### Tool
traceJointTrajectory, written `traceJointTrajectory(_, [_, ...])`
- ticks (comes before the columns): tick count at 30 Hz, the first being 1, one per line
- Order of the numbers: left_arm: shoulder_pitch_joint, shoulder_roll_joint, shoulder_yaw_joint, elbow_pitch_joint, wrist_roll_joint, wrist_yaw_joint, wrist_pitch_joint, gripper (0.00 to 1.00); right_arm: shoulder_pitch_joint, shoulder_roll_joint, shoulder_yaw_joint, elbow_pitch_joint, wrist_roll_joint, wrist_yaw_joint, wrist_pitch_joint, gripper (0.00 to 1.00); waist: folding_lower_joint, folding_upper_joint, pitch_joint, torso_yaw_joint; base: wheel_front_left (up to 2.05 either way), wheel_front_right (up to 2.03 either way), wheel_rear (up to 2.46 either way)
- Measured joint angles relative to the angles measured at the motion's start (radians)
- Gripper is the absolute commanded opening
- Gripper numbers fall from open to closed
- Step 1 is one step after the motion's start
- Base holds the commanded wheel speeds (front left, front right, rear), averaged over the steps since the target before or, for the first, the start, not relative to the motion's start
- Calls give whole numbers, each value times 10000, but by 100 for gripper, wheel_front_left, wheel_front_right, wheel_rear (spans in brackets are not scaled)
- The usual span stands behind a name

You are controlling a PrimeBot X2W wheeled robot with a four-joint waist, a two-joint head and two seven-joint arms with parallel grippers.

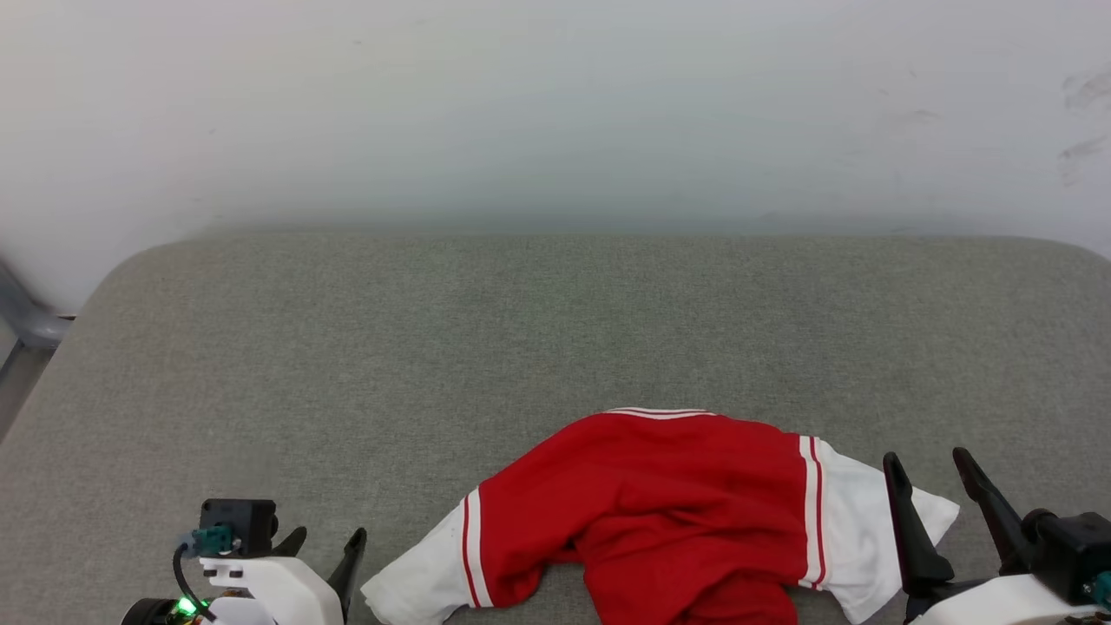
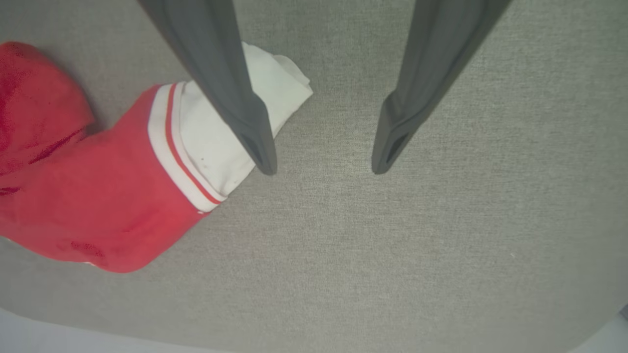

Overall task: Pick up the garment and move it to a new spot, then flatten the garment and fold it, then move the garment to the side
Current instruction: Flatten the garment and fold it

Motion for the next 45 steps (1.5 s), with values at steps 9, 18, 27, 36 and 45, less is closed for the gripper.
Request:
traceJointTrajectory(9, [-319,825,-458,-144,-1306,-685,3802,100,53,17,165,-107,460,0,94,100,0,0,236,-496,0,0,0])
traceJointTrajectory(18, [-995,838,-1039,995,-1476,-959,4684,100,-111,23,173,79,777,0,65,100,1,0,775,-943,0,0,0])
traceJointTrajectory(27, [-1697,871,-1801,1990,-1630,-1256,5430,0,-145,25,117,357,1012,0,186,100,0,0,832,-1124,0,0,0])
traceJointTrajectory(36, [-1649,637,-1898,2188,-1300,-1246,3705,0,-114,31,-504,1101,1532,2,945,100,0,0,549,-899,0,0,0])
traceJointTrajectory(45, [-1581,552,-1666,1296,-861,-788,2272,0,-944,-221,-1864,3402,1868,0,3097,100,1,0,489,-455,0,0,0])
